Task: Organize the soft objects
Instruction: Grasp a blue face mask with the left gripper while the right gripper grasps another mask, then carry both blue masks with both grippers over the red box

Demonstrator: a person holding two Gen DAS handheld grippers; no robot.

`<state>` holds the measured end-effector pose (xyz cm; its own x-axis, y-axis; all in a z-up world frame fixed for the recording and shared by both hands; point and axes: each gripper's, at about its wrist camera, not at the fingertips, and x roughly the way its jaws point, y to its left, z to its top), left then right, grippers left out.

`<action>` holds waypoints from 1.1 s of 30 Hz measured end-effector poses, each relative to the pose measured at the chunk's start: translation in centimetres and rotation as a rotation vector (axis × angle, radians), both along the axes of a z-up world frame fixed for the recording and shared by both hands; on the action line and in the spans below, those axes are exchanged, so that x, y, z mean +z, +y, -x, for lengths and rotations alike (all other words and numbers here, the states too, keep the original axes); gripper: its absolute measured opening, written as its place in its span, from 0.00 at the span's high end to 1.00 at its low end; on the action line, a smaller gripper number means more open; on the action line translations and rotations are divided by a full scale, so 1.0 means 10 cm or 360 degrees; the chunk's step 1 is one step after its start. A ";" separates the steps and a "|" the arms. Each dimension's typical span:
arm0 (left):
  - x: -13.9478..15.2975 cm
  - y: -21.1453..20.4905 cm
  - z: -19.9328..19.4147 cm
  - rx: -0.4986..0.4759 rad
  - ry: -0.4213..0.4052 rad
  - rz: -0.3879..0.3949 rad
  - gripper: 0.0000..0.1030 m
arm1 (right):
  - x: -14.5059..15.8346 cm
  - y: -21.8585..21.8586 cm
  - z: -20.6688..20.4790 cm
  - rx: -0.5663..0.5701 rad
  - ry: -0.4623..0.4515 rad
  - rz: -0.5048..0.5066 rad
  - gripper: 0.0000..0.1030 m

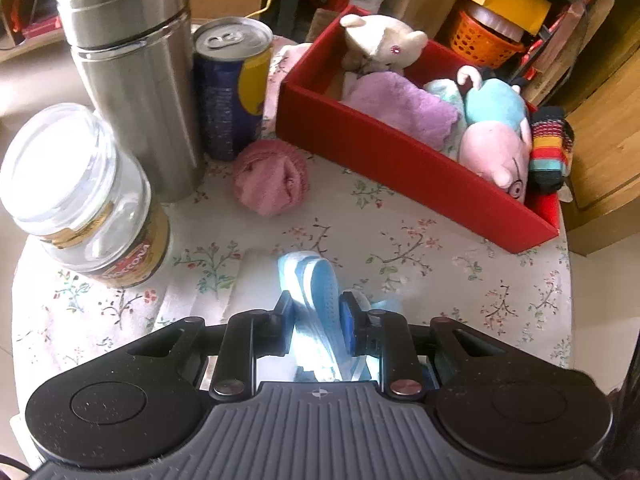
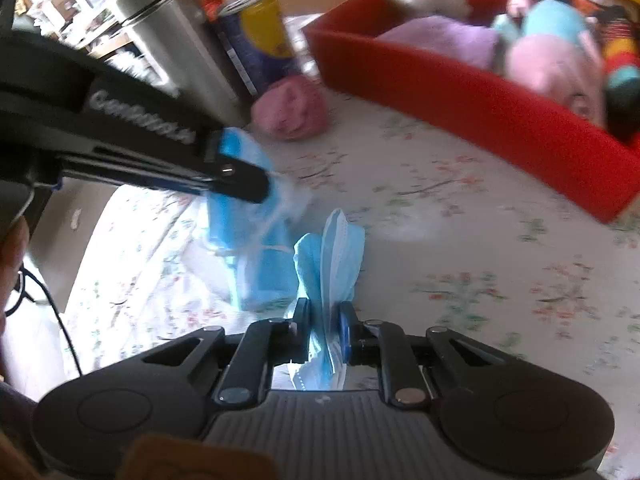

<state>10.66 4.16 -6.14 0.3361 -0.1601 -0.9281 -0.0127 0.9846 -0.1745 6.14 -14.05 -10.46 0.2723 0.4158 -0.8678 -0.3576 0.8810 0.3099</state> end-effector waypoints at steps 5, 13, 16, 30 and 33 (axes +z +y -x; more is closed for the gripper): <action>0.01 -0.14 0.01 -0.0062 0.0009 0.0036 0.76 | 0.14 -0.41 -0.06 -0.0185 -0.0025 -0.0057 1.00; 0.06 -0.34 0.00 -0.0113 -0.0035 0.0008 0.76 | 0.52 -0.73 -0.13 -0.0361 -0.0195 -0.0089 1.00; 0.05 -0.39 -0.01 -0.0126 -0.0032 -0.0001 0.76 | 0.57 -0.77 -0.17 -0.0388 -0.0229 -0.0067 1.00; 0.38 -0.61 -0.11 -0.0148 -0.0249 -0.0032 0.74 | 0.88 -0.92 -0.20 -0.0512 -0.0427 -0.0074 1.00; 0.42 -0.65 -0.10 -0.0152 -0.0277 -0.0050 0.74 | 0.96 -0.96 -0.19 -0.0541 -0.0478 -0.0081 1.00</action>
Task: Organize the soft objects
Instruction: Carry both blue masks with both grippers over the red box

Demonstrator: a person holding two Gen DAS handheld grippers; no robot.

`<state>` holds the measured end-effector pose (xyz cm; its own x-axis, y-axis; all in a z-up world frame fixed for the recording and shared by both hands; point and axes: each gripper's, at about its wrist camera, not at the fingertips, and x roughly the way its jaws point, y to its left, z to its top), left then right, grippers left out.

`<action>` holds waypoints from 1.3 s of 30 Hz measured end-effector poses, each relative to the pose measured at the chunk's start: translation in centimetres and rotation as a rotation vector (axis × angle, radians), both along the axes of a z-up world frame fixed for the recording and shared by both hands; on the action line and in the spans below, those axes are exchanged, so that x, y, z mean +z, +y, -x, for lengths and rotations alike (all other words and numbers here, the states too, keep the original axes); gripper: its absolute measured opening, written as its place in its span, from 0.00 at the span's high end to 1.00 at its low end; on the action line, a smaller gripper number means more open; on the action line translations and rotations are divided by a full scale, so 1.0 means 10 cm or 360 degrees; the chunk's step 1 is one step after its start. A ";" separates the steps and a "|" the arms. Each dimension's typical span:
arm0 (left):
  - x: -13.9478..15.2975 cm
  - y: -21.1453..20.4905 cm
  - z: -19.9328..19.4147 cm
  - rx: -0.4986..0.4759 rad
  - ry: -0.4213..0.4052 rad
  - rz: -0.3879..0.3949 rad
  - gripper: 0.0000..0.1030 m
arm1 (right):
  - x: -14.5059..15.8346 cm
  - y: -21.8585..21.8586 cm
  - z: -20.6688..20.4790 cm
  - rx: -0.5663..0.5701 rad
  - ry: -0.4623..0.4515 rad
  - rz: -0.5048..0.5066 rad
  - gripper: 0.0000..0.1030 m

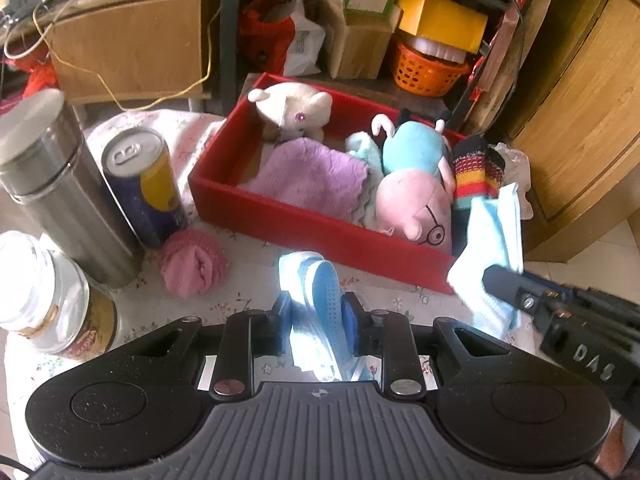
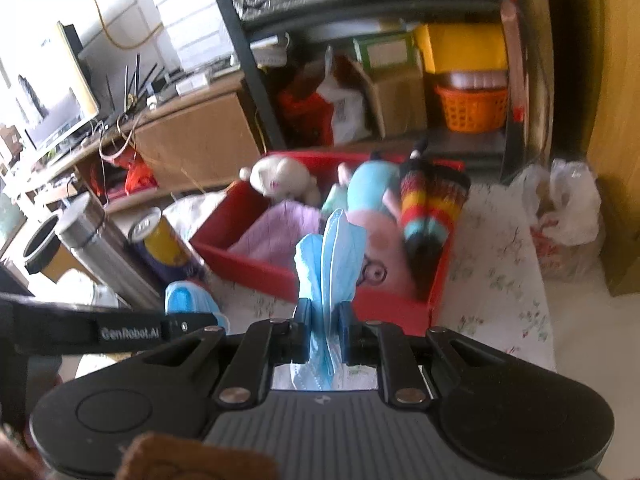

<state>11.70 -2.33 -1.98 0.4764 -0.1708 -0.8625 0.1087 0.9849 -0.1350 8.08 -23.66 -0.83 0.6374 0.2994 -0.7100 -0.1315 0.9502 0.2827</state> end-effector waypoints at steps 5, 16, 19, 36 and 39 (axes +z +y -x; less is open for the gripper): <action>0.16 -0.04 0.05 -0.0006 -0.0116 -0.0037 0.74 | 0.12 -0.03 0.01 -0.0042 -0.0084 -0.0015 1.00; 0.34 -0.22 -0.02 -0.0024 -0.0281 -0.0100 0.74 | 0.23 0.00 -0.02 -0.0061 -0.0191 -0.0005 1.00; 0.38 -0.24 -0.06 -0.0019 -0.0323 -0.0124 0.74 | 0.25 0.01 -0.08 -0.0071 -0.0213 0.0021 1.00; 0.36 -0.36 -0.47 -0.0012 -0.0379 -0.0196 0.73 | 0.25 -0.07 -0.46 -0.0142 -0.0270 0.0043 1.00; 0.35 -0.34 -0.54 -0.0001 -0.0373 -0.0202 0.73 | 0.25 -0.07 -0.52 -0.0154 -0.0285 0.0045 1.00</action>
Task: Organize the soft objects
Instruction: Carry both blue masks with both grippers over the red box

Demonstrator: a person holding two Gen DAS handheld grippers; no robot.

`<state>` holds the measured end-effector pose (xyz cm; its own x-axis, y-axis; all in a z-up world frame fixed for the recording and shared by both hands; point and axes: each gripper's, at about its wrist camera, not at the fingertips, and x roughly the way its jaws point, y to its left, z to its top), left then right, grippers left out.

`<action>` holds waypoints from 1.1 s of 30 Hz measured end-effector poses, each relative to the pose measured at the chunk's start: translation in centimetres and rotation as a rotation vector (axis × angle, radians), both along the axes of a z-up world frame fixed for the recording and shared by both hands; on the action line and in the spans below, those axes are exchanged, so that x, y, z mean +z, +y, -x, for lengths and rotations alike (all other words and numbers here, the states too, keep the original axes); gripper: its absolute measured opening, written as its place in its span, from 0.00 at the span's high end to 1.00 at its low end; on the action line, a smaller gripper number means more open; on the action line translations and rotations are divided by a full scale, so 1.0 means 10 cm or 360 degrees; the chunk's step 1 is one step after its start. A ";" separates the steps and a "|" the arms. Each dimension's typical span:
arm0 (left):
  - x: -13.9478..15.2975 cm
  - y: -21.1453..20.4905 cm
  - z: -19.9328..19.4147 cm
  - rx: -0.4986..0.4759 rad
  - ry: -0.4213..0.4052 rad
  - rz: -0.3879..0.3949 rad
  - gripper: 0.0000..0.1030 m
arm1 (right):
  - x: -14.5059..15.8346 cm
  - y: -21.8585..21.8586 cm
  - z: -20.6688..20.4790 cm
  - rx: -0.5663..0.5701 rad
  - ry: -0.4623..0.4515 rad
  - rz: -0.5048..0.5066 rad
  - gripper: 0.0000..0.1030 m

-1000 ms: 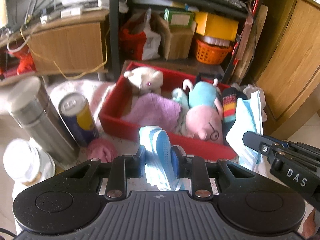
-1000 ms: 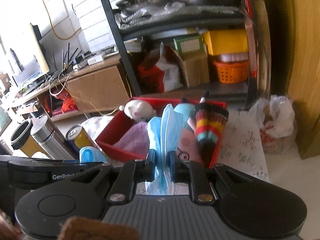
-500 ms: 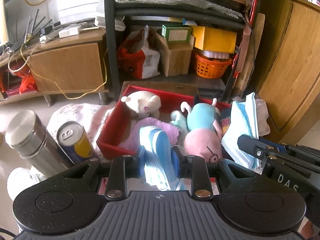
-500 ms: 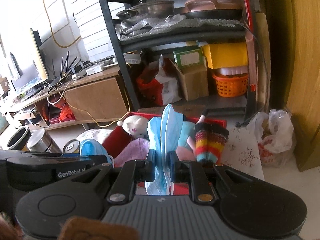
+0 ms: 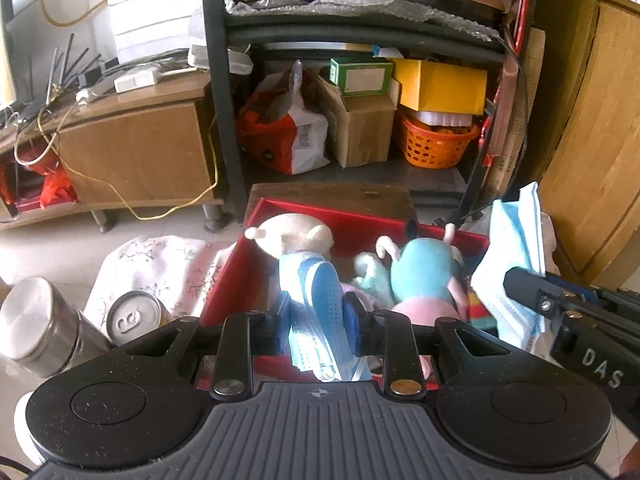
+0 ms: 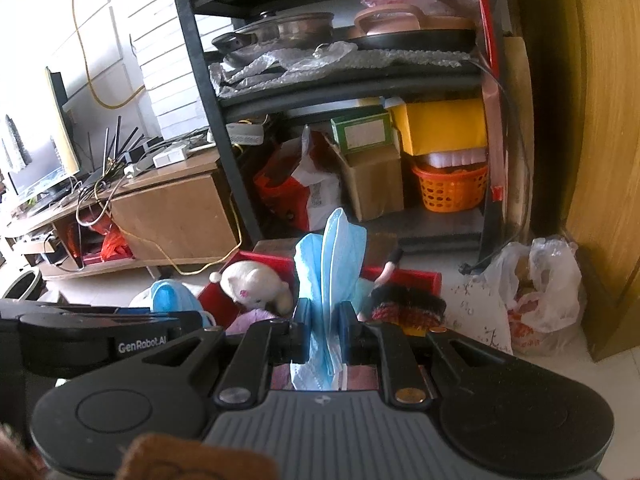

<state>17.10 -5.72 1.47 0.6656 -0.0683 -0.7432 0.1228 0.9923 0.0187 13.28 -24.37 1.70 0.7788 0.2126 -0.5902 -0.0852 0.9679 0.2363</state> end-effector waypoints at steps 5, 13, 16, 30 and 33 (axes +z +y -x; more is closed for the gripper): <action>-0.01 0.04 -0.06 0.0017 0.0002 -0.0005 0.73 | 0.00 0.01 -0.07 -0.0006 -0.0021 -0.0002 1.00; -0.01 0.05 -0.13 0.0032 -0.0007 -0.0011 0.72 | 0.01 0.03 -0.12 0.0001 -0.0036 -0.0004 1.00; -0.01 0.04 -0.14 0.0033 -0.0012 -0.0022 0.72 | 0.01 0.03 -0.13 -0.0003 -0.0041 -0.0006 1.00; -0.01 0.08 -0.27 0.0066 -0.0024 -0.0035 0.71 | 0.00 0.00 -0.22 -0.0014 -0.0066 -0.0010 1.00; -0.02 0.09 -0.31 0.0072 -0.0025 -0.0036 0.71 | -0.03 -0.02 -0.25 -0.0021 -0.0063 -0.0018 1.00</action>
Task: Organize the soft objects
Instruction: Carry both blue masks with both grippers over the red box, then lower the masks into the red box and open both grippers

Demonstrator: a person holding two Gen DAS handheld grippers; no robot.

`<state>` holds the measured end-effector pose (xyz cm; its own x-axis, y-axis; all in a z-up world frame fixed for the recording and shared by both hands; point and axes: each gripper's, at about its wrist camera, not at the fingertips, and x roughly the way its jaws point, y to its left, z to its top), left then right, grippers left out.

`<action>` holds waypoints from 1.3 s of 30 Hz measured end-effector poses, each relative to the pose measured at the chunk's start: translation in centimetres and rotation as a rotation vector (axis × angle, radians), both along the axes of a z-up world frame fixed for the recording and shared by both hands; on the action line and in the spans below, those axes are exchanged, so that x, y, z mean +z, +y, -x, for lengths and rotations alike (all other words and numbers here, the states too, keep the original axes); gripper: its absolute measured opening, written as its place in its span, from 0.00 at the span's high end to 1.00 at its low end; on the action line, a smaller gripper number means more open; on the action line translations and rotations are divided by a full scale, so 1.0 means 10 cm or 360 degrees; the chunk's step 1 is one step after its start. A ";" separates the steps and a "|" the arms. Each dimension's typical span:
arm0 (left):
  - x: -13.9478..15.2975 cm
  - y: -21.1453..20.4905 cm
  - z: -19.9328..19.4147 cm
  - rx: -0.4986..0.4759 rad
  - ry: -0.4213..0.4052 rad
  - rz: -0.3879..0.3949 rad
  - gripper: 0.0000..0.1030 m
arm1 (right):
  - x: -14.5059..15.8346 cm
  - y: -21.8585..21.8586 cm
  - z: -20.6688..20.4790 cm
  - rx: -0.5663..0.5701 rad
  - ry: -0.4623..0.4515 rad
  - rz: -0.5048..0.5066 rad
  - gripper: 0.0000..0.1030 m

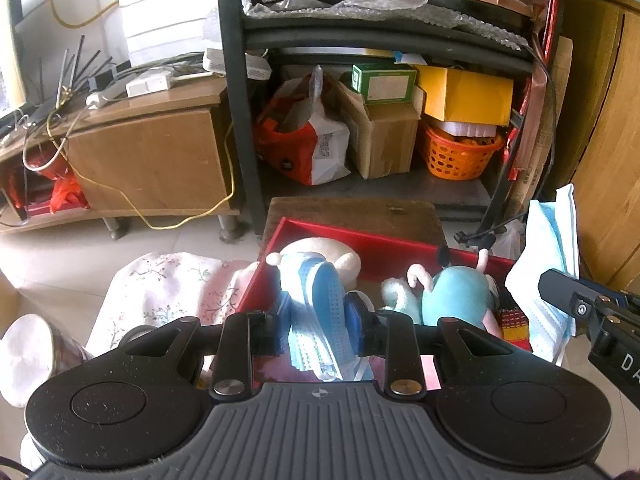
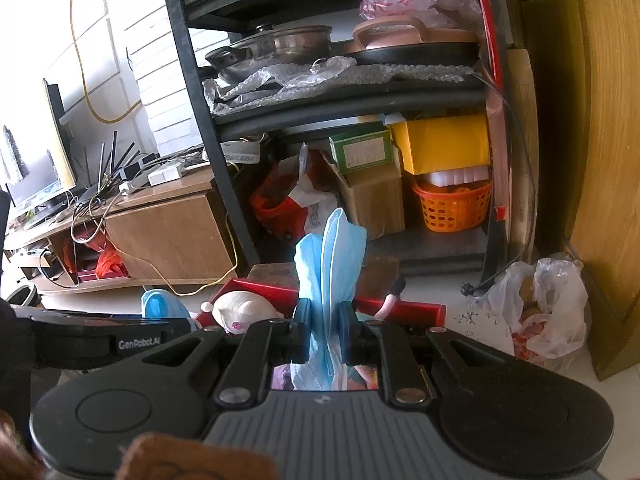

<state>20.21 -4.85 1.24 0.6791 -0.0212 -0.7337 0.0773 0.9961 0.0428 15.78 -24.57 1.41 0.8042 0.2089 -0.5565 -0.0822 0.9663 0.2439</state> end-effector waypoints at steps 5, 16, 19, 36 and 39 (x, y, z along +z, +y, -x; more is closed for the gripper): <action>-0.03 -0.01 -0.05 -0.0002 0.0002 -0.0007 0.70 | -0.07 -0.01 -0.05 -0.0001 0.0023 -0.0013 1.00; -0.12 -0.01 -0.17 0.0013 0.0021 -0.0017 0.67 | -0.22 -0.03 -0.19 -0.0017 0.0051 0.0035 1.00; -0.15 -0.02 -0.18 0.0013 0.0027 -0.0021 0.47 | -0.27 -0.02 -0.22 -0.0020 0.0082 0.0068 1.00; 0.00 0.16 0.00 0.0023 0.0051 0.0032 0.21 | -0.14 0.10 -0.02 0.0010 0.0048 0.0098 0.72; 0.01 0.22 0.03 0.0037 0.0040 0.0024 0.21 | -0.09 0.13 0.03 0.0014 0.0028 0.0101 0.72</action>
